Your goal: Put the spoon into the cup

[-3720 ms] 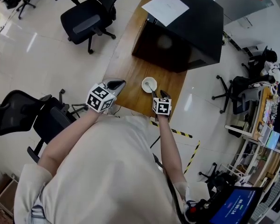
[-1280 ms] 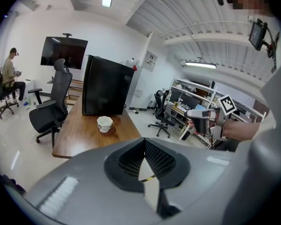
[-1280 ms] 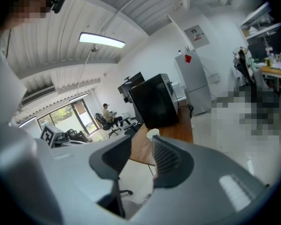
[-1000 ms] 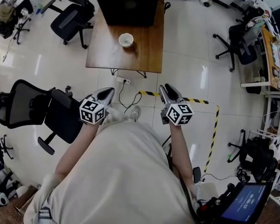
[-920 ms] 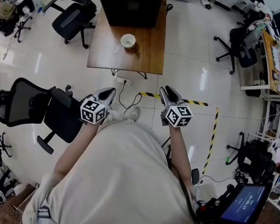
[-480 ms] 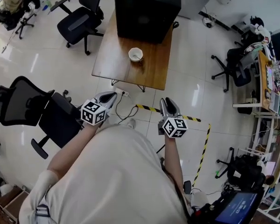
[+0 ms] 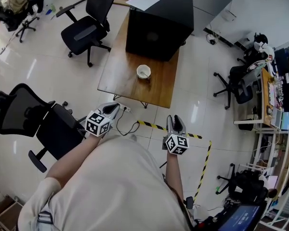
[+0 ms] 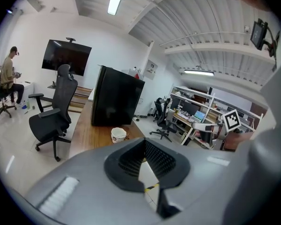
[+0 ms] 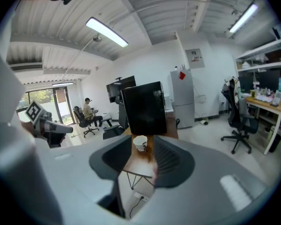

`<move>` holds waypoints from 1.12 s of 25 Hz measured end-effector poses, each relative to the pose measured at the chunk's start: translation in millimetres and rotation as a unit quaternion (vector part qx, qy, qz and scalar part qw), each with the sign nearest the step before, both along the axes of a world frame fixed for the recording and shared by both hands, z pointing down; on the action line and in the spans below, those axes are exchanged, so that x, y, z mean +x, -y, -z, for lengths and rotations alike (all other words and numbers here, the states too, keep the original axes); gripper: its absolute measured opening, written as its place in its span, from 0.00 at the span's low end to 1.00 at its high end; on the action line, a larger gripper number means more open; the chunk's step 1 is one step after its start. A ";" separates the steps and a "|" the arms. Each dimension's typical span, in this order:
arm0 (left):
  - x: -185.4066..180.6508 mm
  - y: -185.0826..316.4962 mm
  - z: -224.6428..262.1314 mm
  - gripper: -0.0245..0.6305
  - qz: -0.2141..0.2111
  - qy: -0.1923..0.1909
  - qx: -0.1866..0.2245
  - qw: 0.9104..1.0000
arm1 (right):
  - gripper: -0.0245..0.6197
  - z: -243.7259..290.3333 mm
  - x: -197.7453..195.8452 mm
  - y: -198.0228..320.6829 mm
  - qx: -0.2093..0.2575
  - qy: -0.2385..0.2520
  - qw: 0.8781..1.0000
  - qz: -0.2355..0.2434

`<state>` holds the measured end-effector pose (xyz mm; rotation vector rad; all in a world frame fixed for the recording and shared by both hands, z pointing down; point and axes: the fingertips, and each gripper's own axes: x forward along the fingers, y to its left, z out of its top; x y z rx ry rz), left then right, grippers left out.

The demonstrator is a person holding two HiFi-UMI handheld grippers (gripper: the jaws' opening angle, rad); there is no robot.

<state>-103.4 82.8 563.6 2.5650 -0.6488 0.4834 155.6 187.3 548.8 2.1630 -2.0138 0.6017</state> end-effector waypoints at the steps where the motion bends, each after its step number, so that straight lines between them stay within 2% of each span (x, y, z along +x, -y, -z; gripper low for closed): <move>1: -2.4 0.0 -1.4 0.04 -0.003 0.004 0.005 1.000 | 0.25 -2.5 -2.9 -1.2 -0.004 -0.006 1.000 -0.001; 10: -20.8 -1.8 -20.7 0.04 -0.013 0.024 0.004 1.000 | 0.25 -20.8 -30.9 0.4 -0.016 -0.003 1.000 0.017; 15: -23.3 -6.9 -28.2 0.04 -0.019 0.032 -0.001 0.999 | 0.25 -28.5 -36.1 -0.7 -0.022 0.007 1.000 0.011; 19: -23.6 -6.9 -28.2 0.04 -0.017 0.033 -0.001 0.999 | 0.15 -30.7 -33.9 1.0 -0.026 -0.013 1.000 0.005; 28: -21.3 -5.7 -27.8 0.04 -0.012 0.039 -0.001 0.999 | 0.12 -33.2 -30.1 4.4 -0.026 -0.007 1.000 0.014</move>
